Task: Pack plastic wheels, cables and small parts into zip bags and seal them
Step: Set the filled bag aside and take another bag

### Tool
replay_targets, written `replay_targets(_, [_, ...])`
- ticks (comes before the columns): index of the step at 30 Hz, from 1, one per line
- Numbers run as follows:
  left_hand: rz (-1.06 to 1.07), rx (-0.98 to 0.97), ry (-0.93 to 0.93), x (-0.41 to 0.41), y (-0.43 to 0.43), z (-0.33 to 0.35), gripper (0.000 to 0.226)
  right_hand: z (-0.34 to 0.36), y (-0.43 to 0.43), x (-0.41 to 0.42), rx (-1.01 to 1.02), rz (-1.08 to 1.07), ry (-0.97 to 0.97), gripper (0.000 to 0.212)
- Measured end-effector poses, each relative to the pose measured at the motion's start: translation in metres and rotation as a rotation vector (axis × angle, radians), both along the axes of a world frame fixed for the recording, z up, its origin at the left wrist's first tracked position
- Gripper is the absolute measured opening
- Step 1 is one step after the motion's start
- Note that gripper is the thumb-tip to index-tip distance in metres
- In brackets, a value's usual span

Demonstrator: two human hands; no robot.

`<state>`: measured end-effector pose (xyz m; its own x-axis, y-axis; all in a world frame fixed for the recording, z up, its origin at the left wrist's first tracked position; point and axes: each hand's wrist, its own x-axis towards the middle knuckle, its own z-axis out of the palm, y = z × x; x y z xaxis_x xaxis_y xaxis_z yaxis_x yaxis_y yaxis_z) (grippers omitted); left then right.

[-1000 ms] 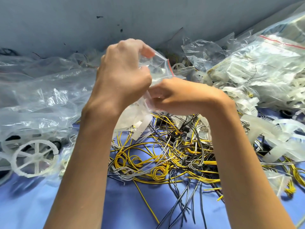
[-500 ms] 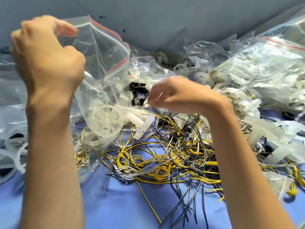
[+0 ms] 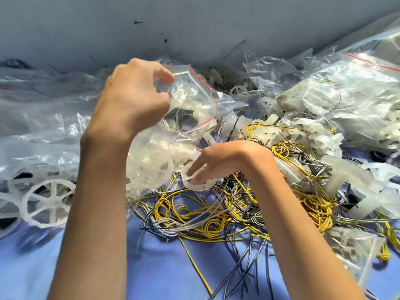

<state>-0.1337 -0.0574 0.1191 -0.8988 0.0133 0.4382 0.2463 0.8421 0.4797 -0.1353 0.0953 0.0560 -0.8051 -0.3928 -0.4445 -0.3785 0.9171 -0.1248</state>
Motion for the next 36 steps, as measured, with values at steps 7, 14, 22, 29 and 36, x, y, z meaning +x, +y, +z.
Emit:
replay_targets(7, [-0.001,-0.01,0.005,-0.003,-0.001,-0.003,0.04,0.007,0.016,-0.003,-0.314,-0.062,0.114,0.035])
replay_targets(14, [0.01,-0.023,-0.028,-0.006,-0.004,-0.005,0.038,0.032,0.049,0.003,-0.767,-0.101,0.351,0.021])
replay_targets(22, [-0.217,0.056,-0.092,-0.005,0.008,-0.006,0.037,0.054,0.051,0.012,-1.477,-0.298,0.37,0.034])
replay_targets(29, [-0.426,0.321,-0.142,0.002,0.031,-0.005,0.029,0.069,0.038,0.025,-1.838,-0.315,-0.003,0.037])
replay_targets(36, [-0.44,0.503,-0.169,0.003,0.035,-0.003,0.021,0.065,0.039,0.022,-1.732,-0.343,-0.137,0.038])
